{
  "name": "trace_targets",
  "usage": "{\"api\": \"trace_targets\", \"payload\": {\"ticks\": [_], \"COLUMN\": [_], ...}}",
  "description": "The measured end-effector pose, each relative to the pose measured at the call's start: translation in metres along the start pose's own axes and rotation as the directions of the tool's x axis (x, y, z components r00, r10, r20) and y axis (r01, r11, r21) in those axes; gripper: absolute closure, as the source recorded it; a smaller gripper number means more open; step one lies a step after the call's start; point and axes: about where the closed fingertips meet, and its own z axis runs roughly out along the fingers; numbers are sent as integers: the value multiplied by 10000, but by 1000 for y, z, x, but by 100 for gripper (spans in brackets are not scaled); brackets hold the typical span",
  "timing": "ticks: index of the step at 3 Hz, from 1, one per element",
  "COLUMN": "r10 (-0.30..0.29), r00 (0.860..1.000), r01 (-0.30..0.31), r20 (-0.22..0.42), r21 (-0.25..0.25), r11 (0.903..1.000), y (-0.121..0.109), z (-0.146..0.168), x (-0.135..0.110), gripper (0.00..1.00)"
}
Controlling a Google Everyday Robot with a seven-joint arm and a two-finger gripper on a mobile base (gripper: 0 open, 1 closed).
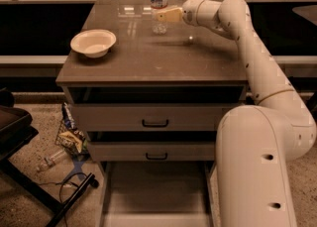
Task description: Place water bottle into bottom drawer
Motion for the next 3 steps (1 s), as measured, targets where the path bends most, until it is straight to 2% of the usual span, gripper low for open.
{"api": "trace_targets", "payload": {"ticks": [1,2,3], "r10": [-113,-383,-376], "r00": [9997,9984,9984], "r01": [108,367,359], "r20": [-234,-409,-419], "r21": [-206,-377,-409], "r11": [9997,9986,9985], "y": [12,21,23], "z": [11,23,26], "x": [-6,-10,-9], "gripper": [0,14,38]}}
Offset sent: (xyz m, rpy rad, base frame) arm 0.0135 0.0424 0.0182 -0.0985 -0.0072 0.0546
